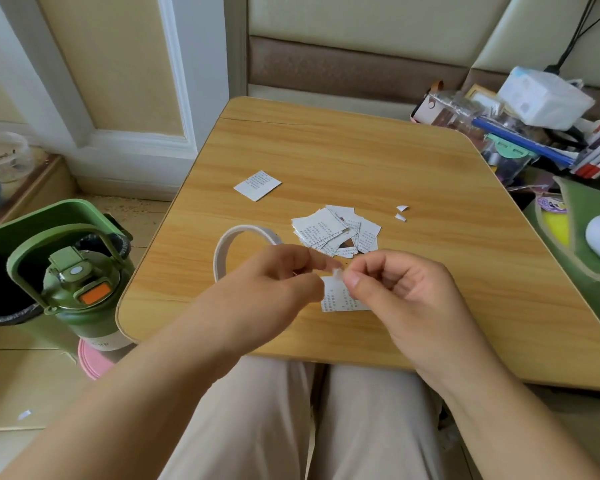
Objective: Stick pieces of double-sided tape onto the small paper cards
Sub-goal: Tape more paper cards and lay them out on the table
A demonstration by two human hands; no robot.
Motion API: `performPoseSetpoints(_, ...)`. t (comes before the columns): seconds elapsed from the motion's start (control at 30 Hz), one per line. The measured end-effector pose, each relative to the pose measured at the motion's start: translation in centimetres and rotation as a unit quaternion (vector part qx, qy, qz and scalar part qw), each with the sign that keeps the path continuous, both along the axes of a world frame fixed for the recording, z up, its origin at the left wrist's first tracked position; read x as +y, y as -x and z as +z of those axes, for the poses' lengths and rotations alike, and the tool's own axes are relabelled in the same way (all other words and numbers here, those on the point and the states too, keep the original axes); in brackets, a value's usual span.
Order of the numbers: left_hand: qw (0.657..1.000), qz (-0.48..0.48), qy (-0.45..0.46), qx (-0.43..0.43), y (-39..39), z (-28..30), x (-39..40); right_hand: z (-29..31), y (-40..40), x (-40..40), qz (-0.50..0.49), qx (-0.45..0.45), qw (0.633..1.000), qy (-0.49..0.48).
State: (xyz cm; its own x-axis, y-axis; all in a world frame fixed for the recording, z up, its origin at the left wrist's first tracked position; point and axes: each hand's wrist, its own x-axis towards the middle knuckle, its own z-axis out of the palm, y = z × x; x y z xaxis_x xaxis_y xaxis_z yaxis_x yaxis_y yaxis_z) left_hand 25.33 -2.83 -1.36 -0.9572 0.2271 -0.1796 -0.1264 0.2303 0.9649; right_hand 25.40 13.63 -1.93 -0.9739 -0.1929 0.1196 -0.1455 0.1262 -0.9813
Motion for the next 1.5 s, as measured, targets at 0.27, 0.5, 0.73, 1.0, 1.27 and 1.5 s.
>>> performPoseSetpoints(0.27,0.968,0.004,0.198,0.156,1.3,-3.2,-0.8,0.1,1.9,2.3,-0.004,-0.231,0.97,0.075)
performPoseSetpoints(0.5,0.908,-0.05,0.293,0.295,2.9,-6.3,-0.7,-0.9,3.0,3.2,-0.004,-0.36,0.933,0.014)
performPoseSetpoints(0.73,0.873,-0.076,0.32,0.362,3.6,-7.7,-0.2,-1.6,3.6,3.0,-0.02,-0.379,0.925,-0.017)
performPoseSetpoints(1.0,0.868,-0.075,0.333,0.362,3.3,-7.5,-0.2,-2.1,3.9,2.7,-0.02,-0.33,0.937,-0.112)
performPoseSetpoints(1.27,0.851,-0.077,0.369,0.366,3.2,-7.8,-0.2,-1.9,3.8,2.8,-0.013,-0.313,0.936,-0.16)
performPoseSetpoints(1.5,0.829,-0.084,0.384,0.397,3.2,-7.5,-0.1,-1.6,3.7,2.7,-0.007,-0.313,0.936,-0.163)
